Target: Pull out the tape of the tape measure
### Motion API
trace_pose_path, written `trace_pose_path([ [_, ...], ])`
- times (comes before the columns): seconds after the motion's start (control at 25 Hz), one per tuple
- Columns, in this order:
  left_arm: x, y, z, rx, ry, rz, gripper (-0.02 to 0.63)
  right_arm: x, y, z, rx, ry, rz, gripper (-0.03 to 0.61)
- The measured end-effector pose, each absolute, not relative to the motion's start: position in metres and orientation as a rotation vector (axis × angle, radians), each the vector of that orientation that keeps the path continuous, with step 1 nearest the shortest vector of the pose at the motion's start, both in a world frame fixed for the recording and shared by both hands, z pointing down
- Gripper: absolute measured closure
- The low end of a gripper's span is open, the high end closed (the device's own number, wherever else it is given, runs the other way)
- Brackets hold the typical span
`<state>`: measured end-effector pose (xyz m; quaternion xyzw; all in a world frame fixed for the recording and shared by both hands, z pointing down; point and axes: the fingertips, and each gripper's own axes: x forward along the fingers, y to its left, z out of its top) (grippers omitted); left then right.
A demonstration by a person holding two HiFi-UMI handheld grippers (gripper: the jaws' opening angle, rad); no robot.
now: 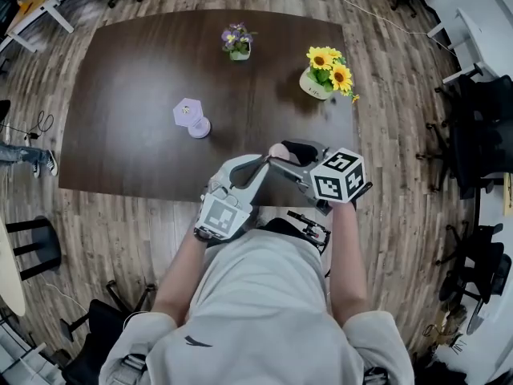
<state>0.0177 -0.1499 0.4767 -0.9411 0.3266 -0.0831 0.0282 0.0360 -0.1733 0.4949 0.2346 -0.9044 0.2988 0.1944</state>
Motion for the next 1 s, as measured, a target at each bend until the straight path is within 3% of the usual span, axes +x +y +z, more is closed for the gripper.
trace_pose_path([
  [0.2, 0.017, -0.147, 0.475, -2.952, 1.032, -0.198, 0.600, 0.033, -0.169, 0.492, 0.632, -2.524, 0.809, 0.350],
  [1.0, -0.057, -0.187, 0.495, -2.962, 1.355, -0.178, 0.601, 0.071, -0.190, 0.501, 0.994, -2.431, 0.714, 0.353],
])
